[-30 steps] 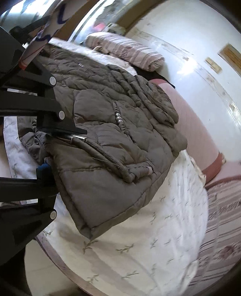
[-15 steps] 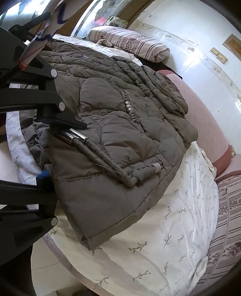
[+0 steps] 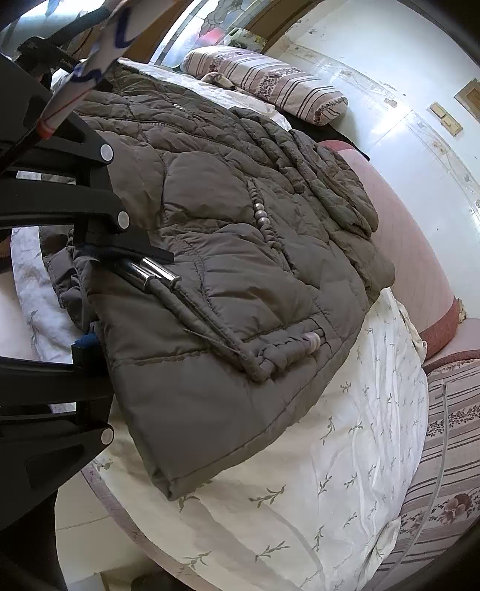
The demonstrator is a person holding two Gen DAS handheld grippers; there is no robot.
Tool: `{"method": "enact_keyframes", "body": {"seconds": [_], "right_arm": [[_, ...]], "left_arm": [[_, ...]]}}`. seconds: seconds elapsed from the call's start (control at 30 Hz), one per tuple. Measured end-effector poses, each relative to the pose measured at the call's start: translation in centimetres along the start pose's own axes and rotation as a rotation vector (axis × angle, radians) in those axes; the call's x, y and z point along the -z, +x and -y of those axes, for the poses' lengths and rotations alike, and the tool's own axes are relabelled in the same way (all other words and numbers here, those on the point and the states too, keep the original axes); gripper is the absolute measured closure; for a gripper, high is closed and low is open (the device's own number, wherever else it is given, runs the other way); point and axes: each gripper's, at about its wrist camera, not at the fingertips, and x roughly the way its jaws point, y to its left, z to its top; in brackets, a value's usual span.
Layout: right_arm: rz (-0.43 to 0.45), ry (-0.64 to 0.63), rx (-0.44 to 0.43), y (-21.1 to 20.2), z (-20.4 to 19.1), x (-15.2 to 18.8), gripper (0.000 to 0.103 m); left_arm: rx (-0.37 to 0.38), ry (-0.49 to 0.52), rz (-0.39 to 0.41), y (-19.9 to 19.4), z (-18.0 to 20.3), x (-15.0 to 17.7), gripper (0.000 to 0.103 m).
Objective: Fold large clothes
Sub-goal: 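Fold the gripped side edge over the jacket body with the right gripper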
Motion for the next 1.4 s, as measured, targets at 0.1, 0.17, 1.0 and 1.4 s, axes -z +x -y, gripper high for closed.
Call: {"method": "enact_keyframes", "body": {"seconds": [0.1, 0.17, 1.0, 1.4], "right_arm": [[0.001, -0.018, 0.019, 0.1, -0.4, 0.0, 0.064], [0.002, -0.03, 0.031, 0.1, -0.7, 0.0, 0.064], [0.025, -0.053, 0.039, 0.0, -1.0, 0.1, 0.074], [0.037, -0.067, 0.037, -0.5, -1.2, 0.2, 0.076]], "left_arm": [[-0.014, 0.02, 0.014, -0.1, 0.3, -0.1, 0.069], [-0.013, 0.021, 0.013, -0.1, 0.2, -0.1, 0.07], [-0.056, 0.068, 0.013, 0.4, 1.1, 0.1, 0.07], [-0.102, 0.102, 0.017, 0.4, 1.6, 0.3, 0.066]]}}
